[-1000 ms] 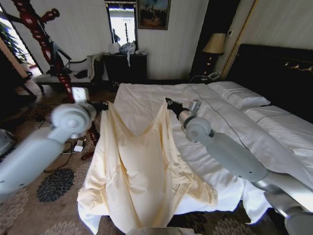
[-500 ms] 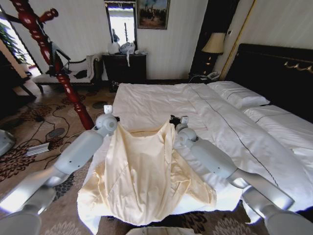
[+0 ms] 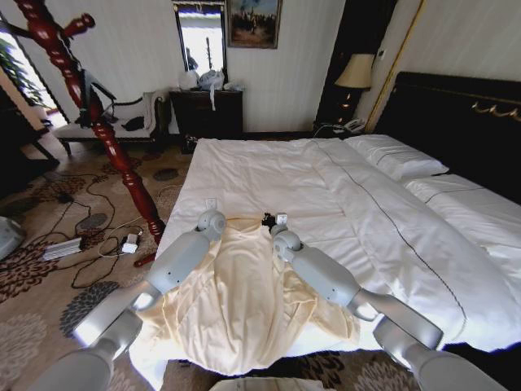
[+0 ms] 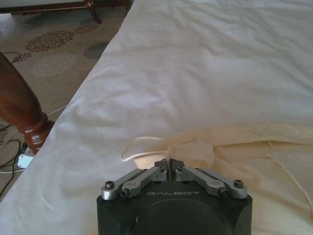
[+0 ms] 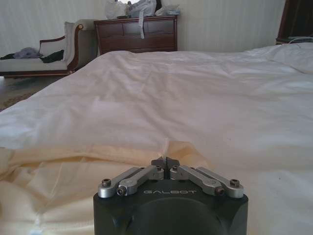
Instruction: Pick up the clothes from the bed and hang them on the clothes hanger.
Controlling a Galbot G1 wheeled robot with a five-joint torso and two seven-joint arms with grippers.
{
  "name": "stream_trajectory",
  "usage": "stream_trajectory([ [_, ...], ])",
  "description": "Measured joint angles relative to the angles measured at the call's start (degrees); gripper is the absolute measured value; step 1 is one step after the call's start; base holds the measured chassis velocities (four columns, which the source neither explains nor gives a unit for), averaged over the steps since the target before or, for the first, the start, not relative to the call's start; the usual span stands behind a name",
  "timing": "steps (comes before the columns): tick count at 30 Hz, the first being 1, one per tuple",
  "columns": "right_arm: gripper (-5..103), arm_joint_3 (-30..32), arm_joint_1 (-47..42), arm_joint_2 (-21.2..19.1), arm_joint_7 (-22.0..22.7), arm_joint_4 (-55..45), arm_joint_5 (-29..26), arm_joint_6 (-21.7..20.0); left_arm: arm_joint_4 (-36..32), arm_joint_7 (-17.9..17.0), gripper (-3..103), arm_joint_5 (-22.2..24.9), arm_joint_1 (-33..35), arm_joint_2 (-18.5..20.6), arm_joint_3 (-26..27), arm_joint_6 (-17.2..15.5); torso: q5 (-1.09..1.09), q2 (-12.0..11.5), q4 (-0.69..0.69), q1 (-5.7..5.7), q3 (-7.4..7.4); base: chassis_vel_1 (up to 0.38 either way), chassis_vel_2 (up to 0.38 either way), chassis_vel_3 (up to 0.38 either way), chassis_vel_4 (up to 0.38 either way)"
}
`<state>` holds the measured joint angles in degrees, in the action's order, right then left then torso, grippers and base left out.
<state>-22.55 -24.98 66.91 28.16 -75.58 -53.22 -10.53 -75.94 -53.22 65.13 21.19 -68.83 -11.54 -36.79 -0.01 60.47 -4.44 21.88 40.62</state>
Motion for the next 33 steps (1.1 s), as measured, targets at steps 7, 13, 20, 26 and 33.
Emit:
stream_trajectory([
  [7, 1, -1.7, -0.3, 2.2, -0.6, -0.1, 0.2, 0.9, -1.3, 2.9, 2, -2.3, 2.2, 0.2, 1.9, 1.8, 0.00, 0.0, 0.00, -0.01, 0.00, 0.000, 0.000, 0.000, 0.000],
  [13, 1, -1.7, 1.0, 3.8, -0.2, 2.1, 1.0, 1.1, -2.2, 3.2, 2, -2.5, 3.2, 0.7, 3.3, 2.3, 0.00, 0.0, -0.02, 0.00, 0.00, 0.000, 0.000, 0.000, 0.000],
  [20, 11, 0.9, 0.6, 2.6, 0.5, 0.3, 1.9, 2.9, -6.9, 3.4, 6, -2.9, 5.9, 3.5, 6.4, 3.0, 0.01, 0.0, 0.01, 0.01, 0.00, 0.000, 0.000, 0.000, 0.000],
  [26, 37, 5.0, -2.5, -6.6, 11.3, -13.6, -16.7, -6.2, -21.9, -0.1, 27, 7.0, 13.4, 11.3, 9.8, -0.9, 0.00, 0.0, -0.06, -0.01, -0.01, 0.000, 0.000, 0.000, 0.000],
  [33, 60, 11.3, -8.0, -13.6, 17.7, -29.1, -23.1, -9.6, -35.7, 3.8, 55, 13.0, 18.4, 21.2, 17.2, -0.8, 0.01, 0.0, -0.01, -0.02, -0.01, 0.000, 0.000, 0.000, 0.000],
])
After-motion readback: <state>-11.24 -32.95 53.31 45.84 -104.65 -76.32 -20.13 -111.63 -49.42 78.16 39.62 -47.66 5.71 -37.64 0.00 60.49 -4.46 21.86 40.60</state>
